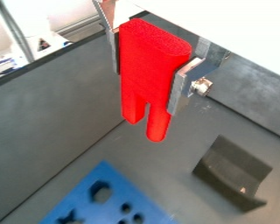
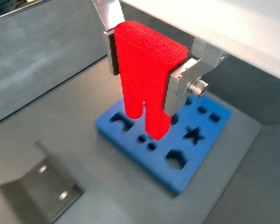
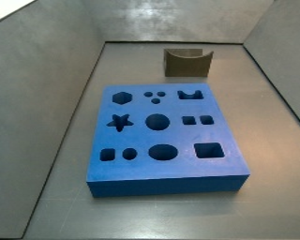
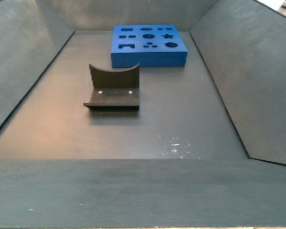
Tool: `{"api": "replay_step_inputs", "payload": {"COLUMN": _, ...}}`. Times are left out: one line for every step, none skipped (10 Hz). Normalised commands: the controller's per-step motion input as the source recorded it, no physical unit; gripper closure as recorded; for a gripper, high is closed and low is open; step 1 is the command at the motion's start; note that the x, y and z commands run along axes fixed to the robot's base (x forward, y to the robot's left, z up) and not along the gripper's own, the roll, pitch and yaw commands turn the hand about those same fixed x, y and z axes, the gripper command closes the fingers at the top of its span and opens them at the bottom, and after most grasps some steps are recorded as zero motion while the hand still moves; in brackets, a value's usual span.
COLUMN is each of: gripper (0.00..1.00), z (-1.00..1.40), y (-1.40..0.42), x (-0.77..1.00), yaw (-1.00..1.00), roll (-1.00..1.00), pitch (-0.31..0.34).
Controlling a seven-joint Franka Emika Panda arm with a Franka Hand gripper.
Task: Pick up the square-circle object. Move up. Move to above the board. Insert the square-circle object.
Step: Move to above the board, then insert the square-circle object.
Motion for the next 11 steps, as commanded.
{"api": "replay_step_inputs", "payload": {"gripper": 1.0, "z": 0.2, "y": -1.0, "x": 0.0, "yaw": -0.02, "roll": -0.02, "pitch": 0.099}}
{"api": "replay_step_inputs", "payload": {"gripper": 1.0, "z": 0.21, "y": -1.0, "x": 0.02, "yaw": -0.01, "roll": 0.0, "pitch": 0.112}}
{"api": "replay_step_inputs", "payload": {"gripper": 1.0, "z": 0.16, "y": -0.74, "x": 0.05, "yaw": 0.01, "roll": 0.0, "pitch": 0.119}}
{"api": "replay_step_inputs", "payload": {"gripper": 1.0, "z": 0.11, "y": -0.49, "x": 0.06, "yaw": 0.0, "roll": 0.0, "pitch": 0.121}}
{"api": "replay_step_inputs", "payload": {"gripper": 1.0, "z": 0.08, "y": -0.35, "x": 0.07, "yaw": 0.0, "roll": 0.0, "pitch": 0.122}}
{"api": "replay_step_inputs", "payload": {"gripper": 1.0, "z": 0.05, "y": -0.18, "x": 0.05, "yaw": 0.01, "roll": 0.0, "pitch": 0.11}}
{"api": "replay_step_inputs", "payload": {"gripper": 1.0, "z": -0.17, "y": -0.19, "x": 0.0, "yaw": 0.07, "roll": 0.0, "pitch": -0.096}}
{"api": "replay_step_inputs", "payload": {"gripper": 1.0, "z": -0.63, "y": -0.38, "x": 0.0, "yaw": 0.2, "roll": 0.06, "pitch": -0.25}}
{"api": "replay_step_inputs", "payload": {"gripper": 1.0, "z": -0.67, "y": -0.4, "x": 0.0, "yaw": 0.3, "roll": 0.07, "pitch": -0.251}}
{"api": "replay_step_inputs", "payload": {"gripper": 1.0, "z": -0.71, "y": -0.41, "x": 0.08, "yaw": 0.38, "roll": 0.09, "pitch": -0.229}}
{"api": "replay_step_inputs", "payload": {"gripper": 1.0, "z": -0.7, "y": -0.41, "x": 0.14, "yaw": 0.47, "roll": 0.09, "pitch": -0.22}}
